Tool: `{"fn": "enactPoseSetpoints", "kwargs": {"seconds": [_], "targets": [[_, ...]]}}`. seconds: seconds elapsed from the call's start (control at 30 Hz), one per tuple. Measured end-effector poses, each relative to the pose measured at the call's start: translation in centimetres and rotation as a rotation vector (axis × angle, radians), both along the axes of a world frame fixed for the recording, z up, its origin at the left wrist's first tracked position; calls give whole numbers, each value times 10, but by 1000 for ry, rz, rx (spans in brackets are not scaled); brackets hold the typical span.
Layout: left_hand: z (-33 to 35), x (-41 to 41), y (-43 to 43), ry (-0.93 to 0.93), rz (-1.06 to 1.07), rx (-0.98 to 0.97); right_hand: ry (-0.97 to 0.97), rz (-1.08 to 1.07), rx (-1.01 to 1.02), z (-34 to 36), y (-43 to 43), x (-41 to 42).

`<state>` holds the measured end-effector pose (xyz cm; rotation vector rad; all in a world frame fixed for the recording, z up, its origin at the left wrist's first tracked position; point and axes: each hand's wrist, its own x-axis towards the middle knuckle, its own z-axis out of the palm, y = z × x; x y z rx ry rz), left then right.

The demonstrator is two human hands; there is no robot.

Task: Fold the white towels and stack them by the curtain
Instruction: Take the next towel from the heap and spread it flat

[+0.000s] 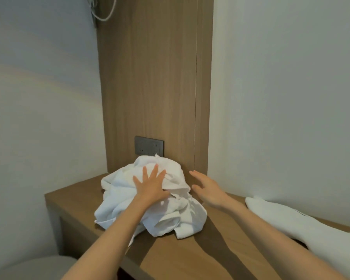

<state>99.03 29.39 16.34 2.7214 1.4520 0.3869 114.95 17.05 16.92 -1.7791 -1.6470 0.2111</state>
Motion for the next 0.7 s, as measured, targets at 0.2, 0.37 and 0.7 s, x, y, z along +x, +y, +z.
{"fn": "enactPoseSetpoints", "kwargs": {"seconds": [0.2, 0.37, 0.7], "targets": [[8, 15, -68, -198, -127, 123, 58, -174, 176, 17, -60, 21], [28, 45, -139, -402, -358, 181, 50, -304, 286, 27, -137, 37], [24, 134, -283, -546, -670, -60, 13, -569, 449, 19, -304, 77]]}}
